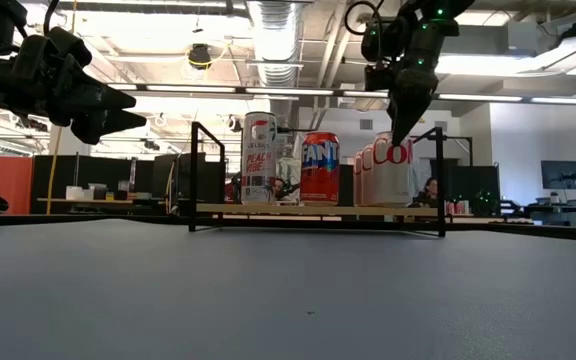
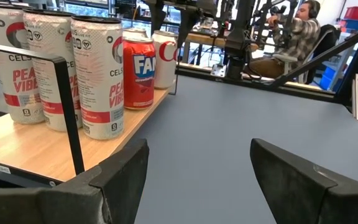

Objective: Place canned beverage on shelf
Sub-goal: Put the silver soda can on the shelf aligned with the other silver soda can

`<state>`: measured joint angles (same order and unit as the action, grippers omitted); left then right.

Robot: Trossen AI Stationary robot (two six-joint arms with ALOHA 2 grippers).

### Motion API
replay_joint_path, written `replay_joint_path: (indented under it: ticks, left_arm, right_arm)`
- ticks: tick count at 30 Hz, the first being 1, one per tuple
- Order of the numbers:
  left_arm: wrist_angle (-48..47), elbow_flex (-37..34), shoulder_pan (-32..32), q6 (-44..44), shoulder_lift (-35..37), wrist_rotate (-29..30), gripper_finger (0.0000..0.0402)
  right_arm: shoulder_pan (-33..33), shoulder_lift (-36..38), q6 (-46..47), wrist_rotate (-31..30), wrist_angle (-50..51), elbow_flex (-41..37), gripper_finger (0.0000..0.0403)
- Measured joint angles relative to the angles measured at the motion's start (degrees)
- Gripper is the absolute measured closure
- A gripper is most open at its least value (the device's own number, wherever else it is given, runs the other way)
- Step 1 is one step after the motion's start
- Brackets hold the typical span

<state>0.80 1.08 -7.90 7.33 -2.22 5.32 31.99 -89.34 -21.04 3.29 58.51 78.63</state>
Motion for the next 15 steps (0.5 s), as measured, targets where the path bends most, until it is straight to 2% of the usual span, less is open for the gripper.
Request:
replay_joint_path:
  ticks: [15]
  left_arm:
    - [0.0, 0.0, 0.0, 0.0, 0.0, 0.0, 0.0132]
  right_arm:
    - [0.0, 0.0, 1.5, -0.1, 0.2, 0.0, 0.0146]
